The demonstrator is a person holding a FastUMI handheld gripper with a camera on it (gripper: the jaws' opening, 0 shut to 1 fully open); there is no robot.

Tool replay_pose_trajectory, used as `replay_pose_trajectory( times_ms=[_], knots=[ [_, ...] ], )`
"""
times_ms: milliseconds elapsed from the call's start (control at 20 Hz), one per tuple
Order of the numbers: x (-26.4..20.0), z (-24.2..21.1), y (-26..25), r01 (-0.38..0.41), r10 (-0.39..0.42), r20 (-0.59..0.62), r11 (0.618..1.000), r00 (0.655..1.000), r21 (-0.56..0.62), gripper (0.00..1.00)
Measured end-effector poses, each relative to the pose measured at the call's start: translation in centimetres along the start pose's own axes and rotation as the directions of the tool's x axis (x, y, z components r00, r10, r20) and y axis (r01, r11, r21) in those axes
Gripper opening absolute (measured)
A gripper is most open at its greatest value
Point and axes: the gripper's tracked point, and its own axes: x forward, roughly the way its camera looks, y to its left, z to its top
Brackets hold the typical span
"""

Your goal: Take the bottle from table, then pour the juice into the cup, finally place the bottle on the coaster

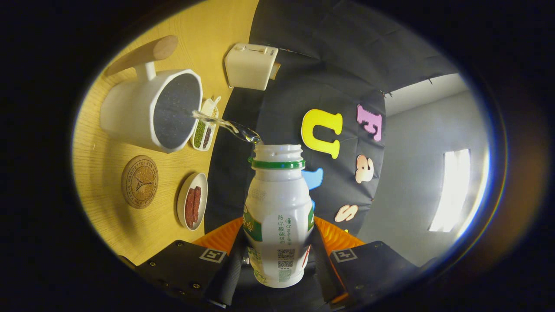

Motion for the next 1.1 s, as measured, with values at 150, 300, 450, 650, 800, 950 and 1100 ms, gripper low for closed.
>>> replay_pose_trajectory(
  times_ms=[150,300,450,650,800,950,1100],
  knots=[
    [0.0,-0.1,-0.3,0.003,-0.003,0.0,1.0,1.0,-0.007,0.74],
    [0.0,-0.1,-0.5,0.006,-0.006,0.003,1.0,1.0,-0.016,0.74],
    [0.1,-0.1,-0.7,0.009,-0.009,0.005,1.0,1.0,-0.026,0.74],
    [0.2,-0.1,-1.1,0.013,-0.013,0.008,0.999,1.0,-0.04,0.74],
    [0.1,-0.1,-1.3,0.019,-0.019,0.013,0.998,1.0,-0.052,0.74],
    [0.1,0.0,-1.6,0.024,-0.023,0.018,0.998,1.0,-0.063,0.74],
    [0.2,0.2,-1.9,0.03,-0.028,0.028,0.996,0.999,-0.087,0.74]
  ],
)
